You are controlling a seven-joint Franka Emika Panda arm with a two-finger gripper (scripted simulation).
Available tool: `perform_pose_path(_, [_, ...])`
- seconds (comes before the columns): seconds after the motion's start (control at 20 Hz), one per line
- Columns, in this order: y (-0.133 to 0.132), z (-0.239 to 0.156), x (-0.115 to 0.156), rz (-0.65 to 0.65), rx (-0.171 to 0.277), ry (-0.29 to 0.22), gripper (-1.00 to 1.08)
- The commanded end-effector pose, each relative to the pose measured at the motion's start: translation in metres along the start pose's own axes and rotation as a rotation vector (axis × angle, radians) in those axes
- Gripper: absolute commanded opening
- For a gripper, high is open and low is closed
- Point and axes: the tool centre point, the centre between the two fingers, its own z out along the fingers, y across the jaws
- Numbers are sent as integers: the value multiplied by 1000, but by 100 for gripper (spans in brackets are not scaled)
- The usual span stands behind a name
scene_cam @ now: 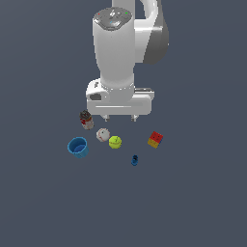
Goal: Pick up a designated object from a clutter of objects.
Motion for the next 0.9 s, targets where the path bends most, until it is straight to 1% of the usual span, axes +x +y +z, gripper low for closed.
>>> perform_pose_path(0.0, [4,20,0,3,-3,1,100])
perform_pose_path(0.5, [25,112,-12,17,-19,9,100])
perform_pose_path(0.85, [34,153,-25,22,-26,13,100])
